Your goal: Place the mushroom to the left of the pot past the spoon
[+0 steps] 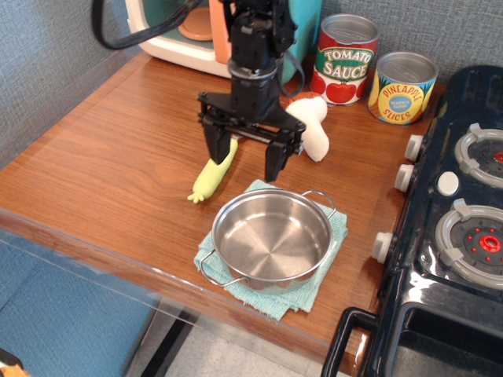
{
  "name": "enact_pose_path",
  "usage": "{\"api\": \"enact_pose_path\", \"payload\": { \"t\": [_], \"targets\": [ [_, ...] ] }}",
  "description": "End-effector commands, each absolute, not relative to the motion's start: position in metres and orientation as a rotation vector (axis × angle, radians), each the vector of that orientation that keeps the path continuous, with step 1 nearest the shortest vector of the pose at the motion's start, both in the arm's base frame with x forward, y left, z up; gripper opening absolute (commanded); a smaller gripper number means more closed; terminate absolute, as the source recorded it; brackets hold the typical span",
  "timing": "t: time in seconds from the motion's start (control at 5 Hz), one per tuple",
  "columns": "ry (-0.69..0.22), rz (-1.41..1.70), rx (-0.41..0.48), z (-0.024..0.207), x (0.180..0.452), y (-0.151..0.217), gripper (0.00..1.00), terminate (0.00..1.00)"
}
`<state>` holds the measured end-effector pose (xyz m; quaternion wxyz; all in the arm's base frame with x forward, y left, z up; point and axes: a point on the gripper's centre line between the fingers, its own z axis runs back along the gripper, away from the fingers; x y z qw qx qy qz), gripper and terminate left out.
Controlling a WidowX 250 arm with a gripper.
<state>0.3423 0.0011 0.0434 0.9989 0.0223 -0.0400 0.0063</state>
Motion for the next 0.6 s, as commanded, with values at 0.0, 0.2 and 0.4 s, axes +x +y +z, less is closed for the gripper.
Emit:
{"api": "enact_pose_path", "payload": {
  "t": [0.0, 0.2, 0.4],
  "targets": [
    [-0.207, 0.075, -0.014, 0.087, 0.392, -0.031, 1.0, 0.0],
    [-0.214, 0.15, -0.022, 0.085, 0.41, -0.033, 1.0, 0.0],
    [-0.204, 0.209, -0.006, 0.072, 0.421, -0.032, 1.0, 0.0]
  ]
}}
